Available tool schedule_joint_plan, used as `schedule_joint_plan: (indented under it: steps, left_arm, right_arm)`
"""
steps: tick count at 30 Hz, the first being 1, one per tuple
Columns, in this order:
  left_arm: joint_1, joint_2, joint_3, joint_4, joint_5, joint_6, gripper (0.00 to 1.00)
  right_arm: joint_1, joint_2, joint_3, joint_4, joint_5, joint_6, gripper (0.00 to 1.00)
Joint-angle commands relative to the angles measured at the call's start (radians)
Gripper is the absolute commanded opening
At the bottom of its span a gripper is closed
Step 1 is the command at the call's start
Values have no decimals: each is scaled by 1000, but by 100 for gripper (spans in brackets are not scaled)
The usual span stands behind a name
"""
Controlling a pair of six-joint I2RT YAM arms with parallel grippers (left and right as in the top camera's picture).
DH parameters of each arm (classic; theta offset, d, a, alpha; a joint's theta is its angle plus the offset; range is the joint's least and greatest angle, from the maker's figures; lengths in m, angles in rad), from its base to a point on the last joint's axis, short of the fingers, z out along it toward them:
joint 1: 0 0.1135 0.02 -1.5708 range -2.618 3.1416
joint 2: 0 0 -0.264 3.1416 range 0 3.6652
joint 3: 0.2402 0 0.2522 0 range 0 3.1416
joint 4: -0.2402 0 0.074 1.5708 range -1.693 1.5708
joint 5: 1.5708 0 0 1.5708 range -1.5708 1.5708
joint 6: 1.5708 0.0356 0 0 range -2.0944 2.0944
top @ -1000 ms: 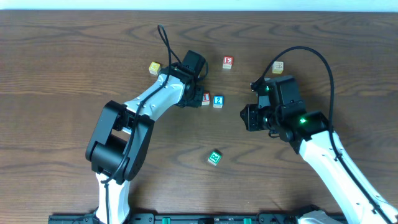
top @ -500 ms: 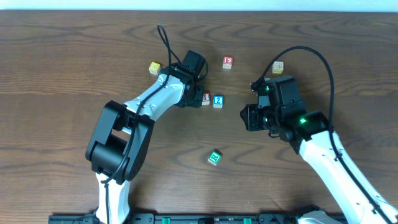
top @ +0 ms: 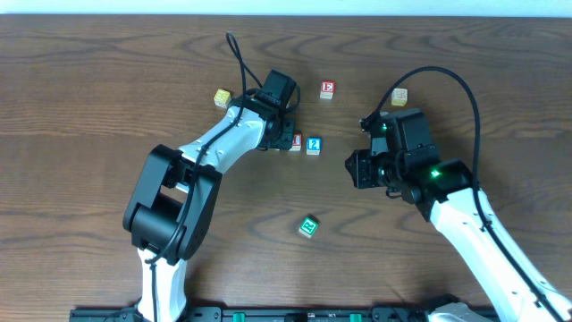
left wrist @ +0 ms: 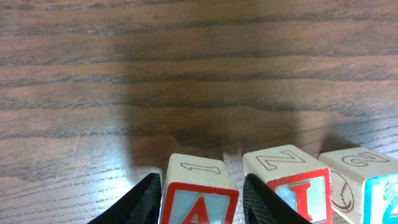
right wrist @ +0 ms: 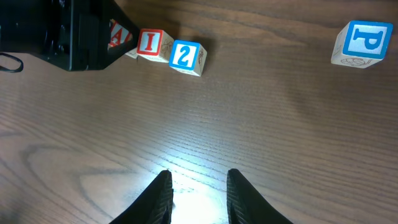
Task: Spell out Ai2
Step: 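Place the red A block to the left of the red I block, then push the A, I, 2 blocks together from both sides with both grippers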
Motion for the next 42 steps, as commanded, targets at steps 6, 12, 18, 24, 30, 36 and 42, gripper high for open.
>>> schedule_joint_plan:
  steps: [6, 12, 18, 24, 30, 36, 42]
  left_arm:
    - [-1, 17, 90, -28, -57, 23, 50]
    - [5, 16, 301, -186, -79, 51, 39]
    - [101, 17, 342, -295, -23, 40, 6]
    - [230, 17, 249, -254, 237, 58, 6]
    - [293, 17, 74, -103, 481, 64, 6]
    - [304, 18, -25, -10, 583, 40, 6]
    - [311, 34, -65, 87, 633, -32, 6]
  right_arm:
    - [-9, 19, -1, 47, 0, 11, 32]
    - [-35, 92, -1, 152, -3, 45, 25]
    - [-92, 232, -1, 237, -165, 87, 1]
    - [-93, 391, -1, 406, -305, 190, 1]
    - [-101, 480, -1, 514, -378, 282, 1]
    - [-105, 489, -1, 550, -379, 326, 1]
    - [-133, 503, -1, 549, -406, 333, 1]
